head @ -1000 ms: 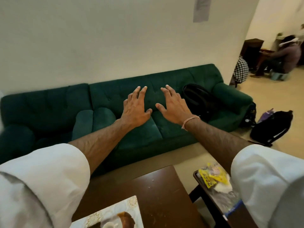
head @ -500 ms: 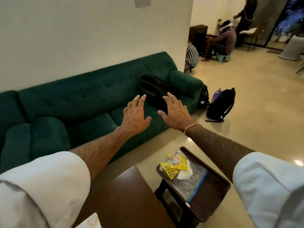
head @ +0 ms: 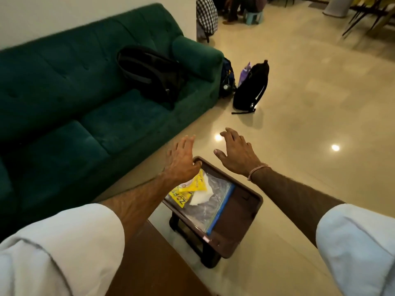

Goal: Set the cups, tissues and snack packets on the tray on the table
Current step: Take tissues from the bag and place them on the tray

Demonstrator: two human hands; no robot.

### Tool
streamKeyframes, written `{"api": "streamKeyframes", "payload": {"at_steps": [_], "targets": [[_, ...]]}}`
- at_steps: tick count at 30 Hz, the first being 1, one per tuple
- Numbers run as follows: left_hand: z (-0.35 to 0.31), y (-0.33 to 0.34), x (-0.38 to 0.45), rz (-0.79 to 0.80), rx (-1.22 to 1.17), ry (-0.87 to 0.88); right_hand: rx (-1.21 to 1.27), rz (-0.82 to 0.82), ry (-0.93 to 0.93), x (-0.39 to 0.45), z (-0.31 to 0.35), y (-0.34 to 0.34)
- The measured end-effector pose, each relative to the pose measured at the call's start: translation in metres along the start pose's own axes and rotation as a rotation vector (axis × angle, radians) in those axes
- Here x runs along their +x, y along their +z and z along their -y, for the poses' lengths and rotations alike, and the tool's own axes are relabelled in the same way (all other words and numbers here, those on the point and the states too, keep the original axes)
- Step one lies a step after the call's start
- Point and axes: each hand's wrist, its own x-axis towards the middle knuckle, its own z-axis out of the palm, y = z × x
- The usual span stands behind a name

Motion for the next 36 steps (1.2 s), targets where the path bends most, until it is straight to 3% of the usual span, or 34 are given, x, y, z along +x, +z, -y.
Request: {"api": "streamKeyframes", "payload": {"at_steps": [8, 18, 27, 36], "targets": [[0.0, 0.127, 0.007, 0.211, -0.006, -0.034, 0.027, 0.173, 0.135, -0.019, -0.096, 0.09], [0.018, 0.254, -0.004, 0.347, 0.03, -0.056, 0.056, 0.282, 0.196, -0.046, -0.152, 0.197], [0.023, 0.311, -0.014, 0.387, 0.094, -0.101, 0.105, 0.339, 0.249, -0.079, -0.171, 0.259], [0.028, 0.315, -0.016, 0.342, -0.059, -0.221, 0.315, 0.275, 0.299, -0.082, -0.161, 0.279]]}}
